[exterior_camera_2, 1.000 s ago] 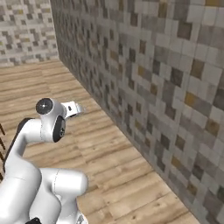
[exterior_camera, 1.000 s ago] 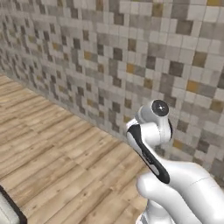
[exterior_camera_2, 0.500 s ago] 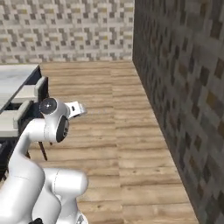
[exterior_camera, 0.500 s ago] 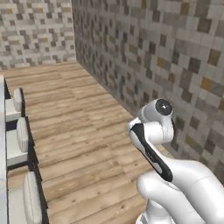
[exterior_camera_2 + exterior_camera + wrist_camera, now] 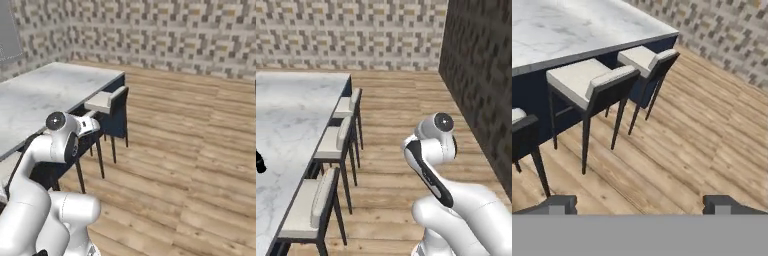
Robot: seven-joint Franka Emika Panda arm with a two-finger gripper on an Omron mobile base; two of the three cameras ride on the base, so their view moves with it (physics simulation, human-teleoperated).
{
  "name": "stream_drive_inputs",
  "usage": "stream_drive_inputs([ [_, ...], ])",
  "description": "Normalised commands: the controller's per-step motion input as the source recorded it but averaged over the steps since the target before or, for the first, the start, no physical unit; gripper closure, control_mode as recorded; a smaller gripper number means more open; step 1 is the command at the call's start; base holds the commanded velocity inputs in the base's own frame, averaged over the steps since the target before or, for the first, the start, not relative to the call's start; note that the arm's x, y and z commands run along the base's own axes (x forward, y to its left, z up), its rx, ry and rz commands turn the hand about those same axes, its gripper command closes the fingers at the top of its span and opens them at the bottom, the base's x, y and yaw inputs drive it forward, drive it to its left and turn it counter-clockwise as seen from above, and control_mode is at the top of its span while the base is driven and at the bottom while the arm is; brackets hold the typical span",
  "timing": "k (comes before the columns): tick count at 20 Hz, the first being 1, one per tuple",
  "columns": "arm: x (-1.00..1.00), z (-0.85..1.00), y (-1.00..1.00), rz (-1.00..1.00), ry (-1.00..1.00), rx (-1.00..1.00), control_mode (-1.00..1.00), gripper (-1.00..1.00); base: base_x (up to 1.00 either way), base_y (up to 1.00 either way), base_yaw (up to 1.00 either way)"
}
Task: Place the large bottle from the dining counter next to the other large bottle outside the sink, and place the small bottle from the dining counter next to the other small bottle inside the sink.
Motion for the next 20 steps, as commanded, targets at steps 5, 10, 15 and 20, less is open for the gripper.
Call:
stream_drive_inputs([
  [5,0.0,0.0,0.0,0.0,0.0,0.0,1.0,-1.0,0.36,-0.44,0.75],
  [10,0.0,0.0,0.0,0.0,0.0,0.0,1.0,-1.0,0.37,-0.42,0.73],
  [15,0.0,0.0,0.0,0.0,0.0,0.0,1.0,-1.0,0.26,-0.39,0.7],
  [20,0.0,0.0,0.0,0.0,0.0,0.0,1.0,-1.0,0.15,-0.24,0.67],
])
